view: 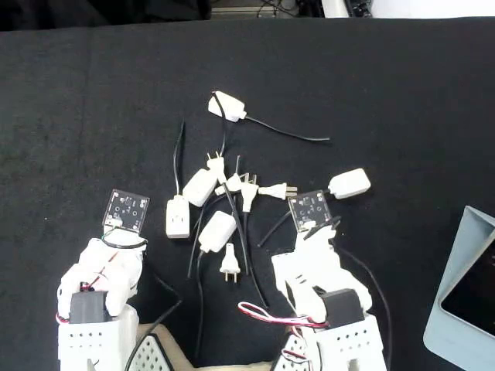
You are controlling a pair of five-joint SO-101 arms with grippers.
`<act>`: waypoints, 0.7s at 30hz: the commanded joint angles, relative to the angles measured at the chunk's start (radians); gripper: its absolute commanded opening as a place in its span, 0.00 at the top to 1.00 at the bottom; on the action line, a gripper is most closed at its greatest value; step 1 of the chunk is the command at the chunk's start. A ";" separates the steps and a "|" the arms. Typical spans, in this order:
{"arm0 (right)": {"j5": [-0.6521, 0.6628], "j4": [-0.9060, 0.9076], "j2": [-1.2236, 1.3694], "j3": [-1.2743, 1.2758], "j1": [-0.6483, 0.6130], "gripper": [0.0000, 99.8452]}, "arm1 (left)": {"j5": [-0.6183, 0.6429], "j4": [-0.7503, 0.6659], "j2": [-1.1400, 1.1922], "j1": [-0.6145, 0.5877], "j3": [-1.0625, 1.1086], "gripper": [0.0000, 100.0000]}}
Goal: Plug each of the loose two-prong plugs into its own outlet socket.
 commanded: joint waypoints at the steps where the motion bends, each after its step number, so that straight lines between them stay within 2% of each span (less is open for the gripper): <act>1: -0.002 0.006 -0.079 -0.002 0.015 0.99 | -0.005 0.002 -0.005 0.001 0.019 0.97; 17: -0.002 0.006 -0.079 -0.002 0.012 0.99 | -0.005 -0.008 -0.008 -0.004 0.012 0.97; 21: -0.002 0.006 -0.079 -0.002 0.011 0.99 | -0.002 -0.043 -0.008 -0.004 -0.059 0.97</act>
